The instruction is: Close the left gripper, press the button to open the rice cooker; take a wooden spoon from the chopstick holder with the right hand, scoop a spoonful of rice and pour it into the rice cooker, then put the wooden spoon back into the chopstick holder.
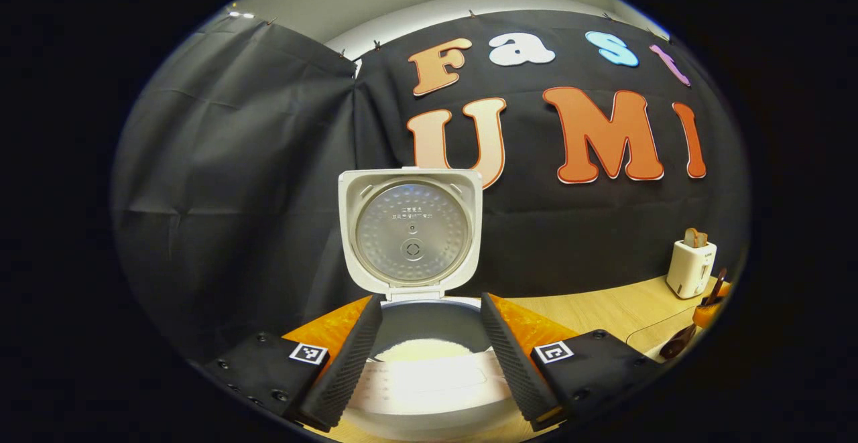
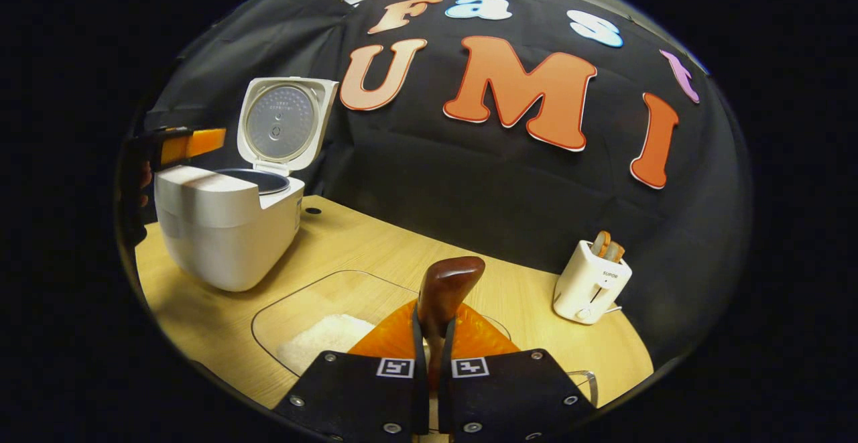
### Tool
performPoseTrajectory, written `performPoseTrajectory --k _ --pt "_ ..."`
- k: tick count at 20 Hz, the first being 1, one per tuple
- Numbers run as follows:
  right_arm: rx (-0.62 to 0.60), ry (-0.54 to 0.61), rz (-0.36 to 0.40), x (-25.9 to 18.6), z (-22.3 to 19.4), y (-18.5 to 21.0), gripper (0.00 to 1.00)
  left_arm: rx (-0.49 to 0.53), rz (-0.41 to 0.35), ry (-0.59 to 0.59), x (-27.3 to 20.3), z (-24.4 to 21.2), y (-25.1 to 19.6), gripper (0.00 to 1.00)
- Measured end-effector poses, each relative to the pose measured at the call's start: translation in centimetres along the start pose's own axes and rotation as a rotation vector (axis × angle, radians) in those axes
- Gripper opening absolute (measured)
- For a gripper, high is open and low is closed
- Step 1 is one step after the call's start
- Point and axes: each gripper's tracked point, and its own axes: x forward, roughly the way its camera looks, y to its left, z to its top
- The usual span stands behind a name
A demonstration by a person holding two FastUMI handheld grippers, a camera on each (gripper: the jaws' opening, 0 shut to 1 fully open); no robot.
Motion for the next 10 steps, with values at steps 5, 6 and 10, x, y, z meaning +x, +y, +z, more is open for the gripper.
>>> performPoseTrajectory --k 5,6,10 --pt "0.125 0.020 0.018 0.6 -0.1 0.2 0.06 -0.016 0.014 0.001 0.0 -0.5 0.9 0.96" --pt "0.137 0.021 0.017 0.7 0.0 0.4 0.06 -0.019 0.017 0.001 0.1 -0.4 1.2 0.96" --pt "0.205 0.028 0.050 1.1 0.3 1.7 0.06 -0.028 0.024 0.003 -0.1 -0.9 1.8 0.94"
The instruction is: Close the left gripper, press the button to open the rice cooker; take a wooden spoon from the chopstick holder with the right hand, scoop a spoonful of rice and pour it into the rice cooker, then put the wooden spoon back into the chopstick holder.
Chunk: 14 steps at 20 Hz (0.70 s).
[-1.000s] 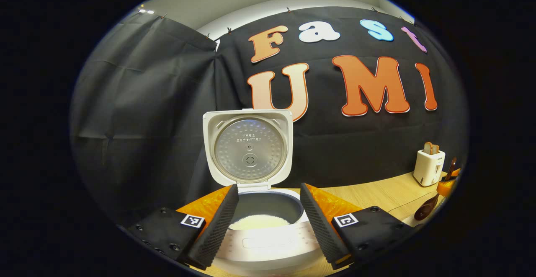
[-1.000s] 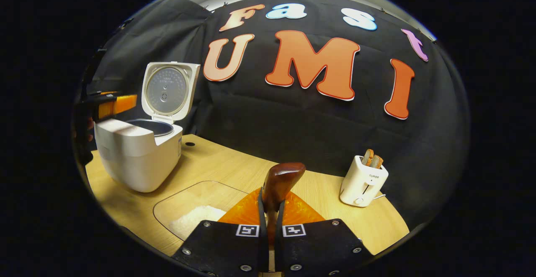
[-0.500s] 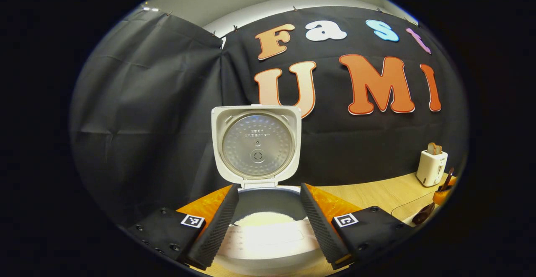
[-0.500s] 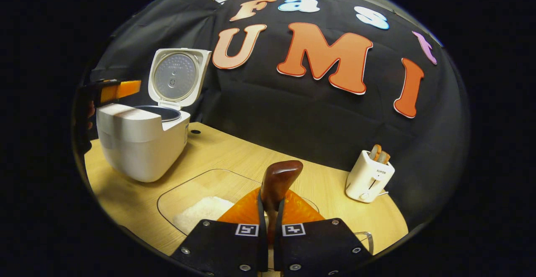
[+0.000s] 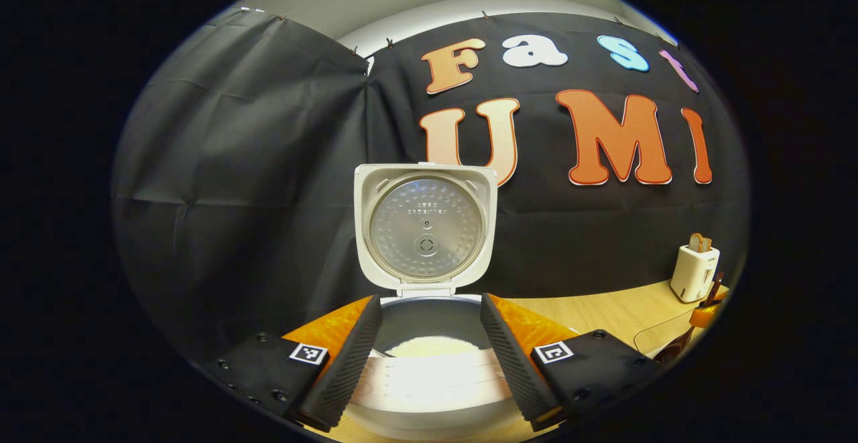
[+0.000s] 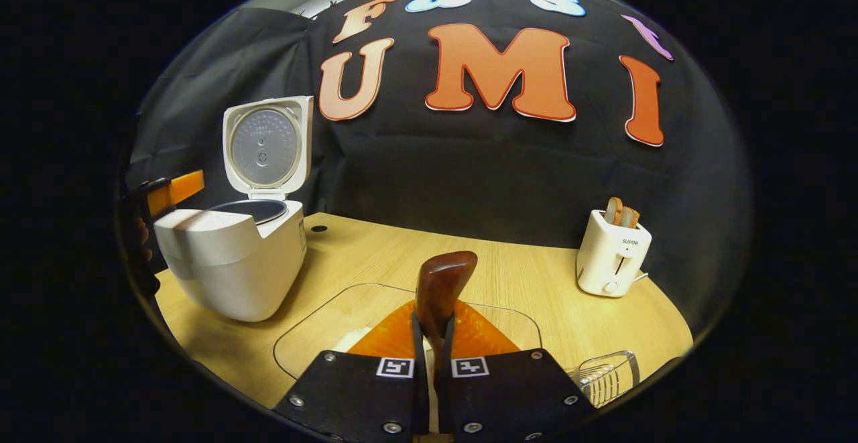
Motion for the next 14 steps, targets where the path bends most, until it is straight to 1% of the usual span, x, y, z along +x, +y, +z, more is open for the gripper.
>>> performPoseTrajectory --k 1,2,3,5,6,7,8,10,14 --pt "0.040 0.011 0.024 0.1 -0.1 0.6 0.06 -0.002 0.000 0.002 0.0 -0.1 0.1 0.96" --pt "0.083 0.024 0.050 0.2 -0.1 1.3 0.06 -0.004 0.004 0.003 0.0 -0.3 0.2 0.94" --pt "0.108 0.029 0.049 0.3 -0.1 1.2 0.06 -0.004 0.006 0.003 -0.1 -0.3 0.5 0.96" --pt "0.159 0.035 0.030 0.5 0.1 0.7 0.06 -0.004 0.018 0.000 -0.3 -0.3 1.0 0.96" --pt "0.197 0.040 0.026 0.7 0.0 0.6 0.06 -0.005 0.022 -0.002 -0.2 -0.3 1.2 0.94" --pt "0.248 0.039 0.017 0.9 0.1 0.3 0.06 -0.007 0.025 -0.003 -0.2 -0.2 1.4 0.94" --pt "0.307 0.051 0.020 1.2 -0.1 0.2 0.06 -0.008 0.026 -0.006 -0.2 -0.2 1.5 0.96" --pt "0.419 0.071 0.027 1.5 -0.3 0.2 0.06 -0.009 0.027 -0.007 -0.3 -0.1 1.5 0.96" --pt "0.552 0.091 0.015 1.8 -0.6 -1.1 0.06 -0.009 0.029 -0.010 -0.4 0.0 1.7 0.96"
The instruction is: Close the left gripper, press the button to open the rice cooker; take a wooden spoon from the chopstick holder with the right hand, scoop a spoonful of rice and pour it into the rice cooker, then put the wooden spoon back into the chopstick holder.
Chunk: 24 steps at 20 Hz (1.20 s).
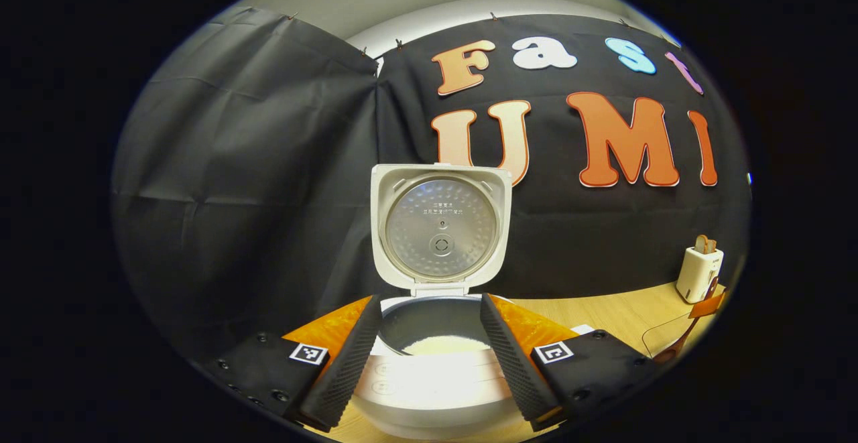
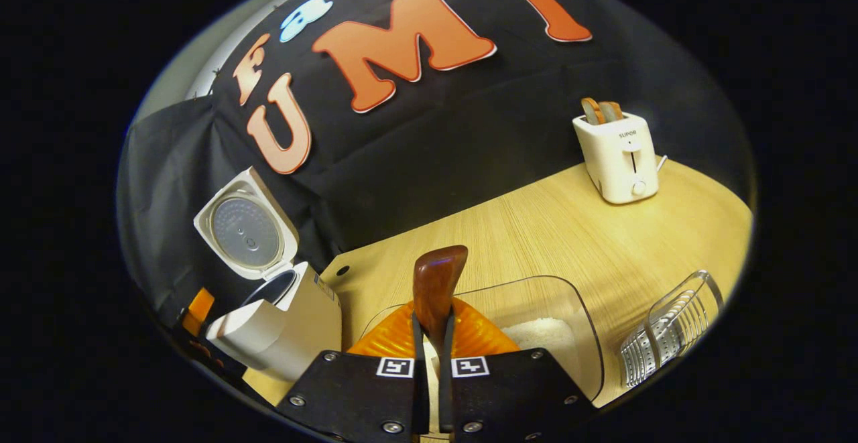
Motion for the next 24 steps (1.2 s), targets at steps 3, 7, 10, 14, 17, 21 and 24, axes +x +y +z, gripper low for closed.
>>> performPoseTrajectory --k 3,7,10,14,17,21,24 --pt "0.046 0.016 0.010 -0.1 -0.4 0.6 0.06 -0.002 0.006 0.001 0.0 -0.1 0.2 0.96" --pt "0.101 0.037 0.026 0.3 -0.8 1.3 0.06 -0.007 0.011 -0.003 -0.2 0.0 0.6 0.96" --pt "0.220 0.066 0.033 0.6 -1.4 1.0 0.06 -0.006 0.013 -0.005 -0.3 -0.1 0.8 0.96" --pt "0.409 0.130 0.062 1.3 -2.6 0.6 0.06 -0.008 0.020 0.003 -0.2 -0.4 1.2 0.94" --pt "0.494 0.125 0.087 1.1 -2.3 0.3 0.06 -0.005 0.025 0.010 -0.1 -0.5 1.2 0.96" --pt "0.597 0.084 0.113 0.6 -0.5 -0.3 0.06 -0.004 0.039 -0.009 -0.2 0.1 1.4 0.96" --pt "0.640 0.038 0.109 0.2 1.3 -1.4 0.06 0.003 0.043 -0.014 -0.1 0.2 1.3 0.96"
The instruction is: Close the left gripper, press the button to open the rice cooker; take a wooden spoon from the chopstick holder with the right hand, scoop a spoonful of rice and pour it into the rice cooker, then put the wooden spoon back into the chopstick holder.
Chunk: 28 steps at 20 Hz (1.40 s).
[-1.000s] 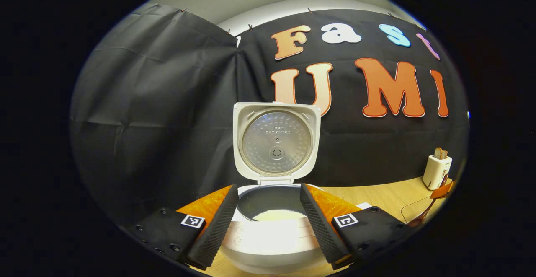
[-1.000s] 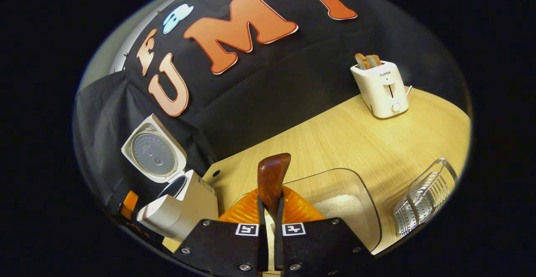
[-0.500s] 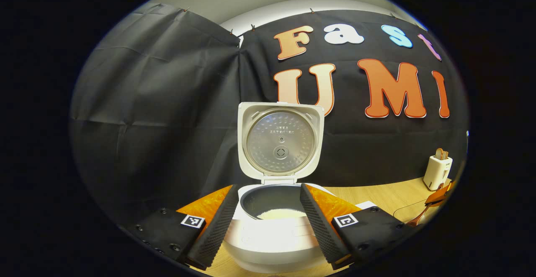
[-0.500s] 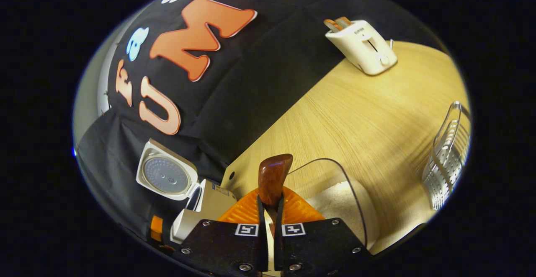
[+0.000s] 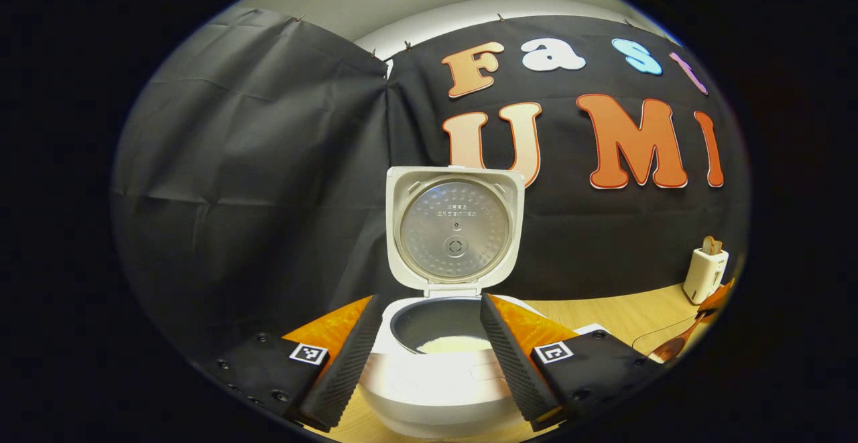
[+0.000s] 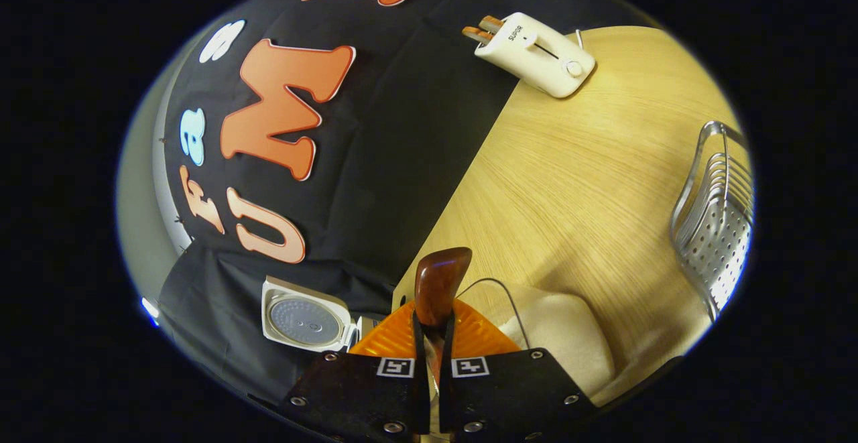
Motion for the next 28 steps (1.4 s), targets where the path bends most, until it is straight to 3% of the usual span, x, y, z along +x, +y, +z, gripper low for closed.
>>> performPoseTrajectory --k 9,14,19,28 --pt "0.153 -0.056 0.062 -1.7 3.8 1.1 0.06 -0.002 -0.022 -0.018 0.0 1.0 -1.5 0.96" --pt "0.219 -0.047 0.058 -1.9 4.4 1.4 0.06 0.000 -0.025 -0.021 0.1 1.3 -2.1 0.96" --pt "0.407 -0.018 0.114 -2.0 5.1 3.3 0.06 -0.003 -0.034 -0.027 -0.2 1.7 -2.4 0.94" --pt "0.415 0.018 0.184 -0.6 4.7 8.3 0.06 0.010 -0.010 -0.036 -0.6 2.1 -1.3 0.94"
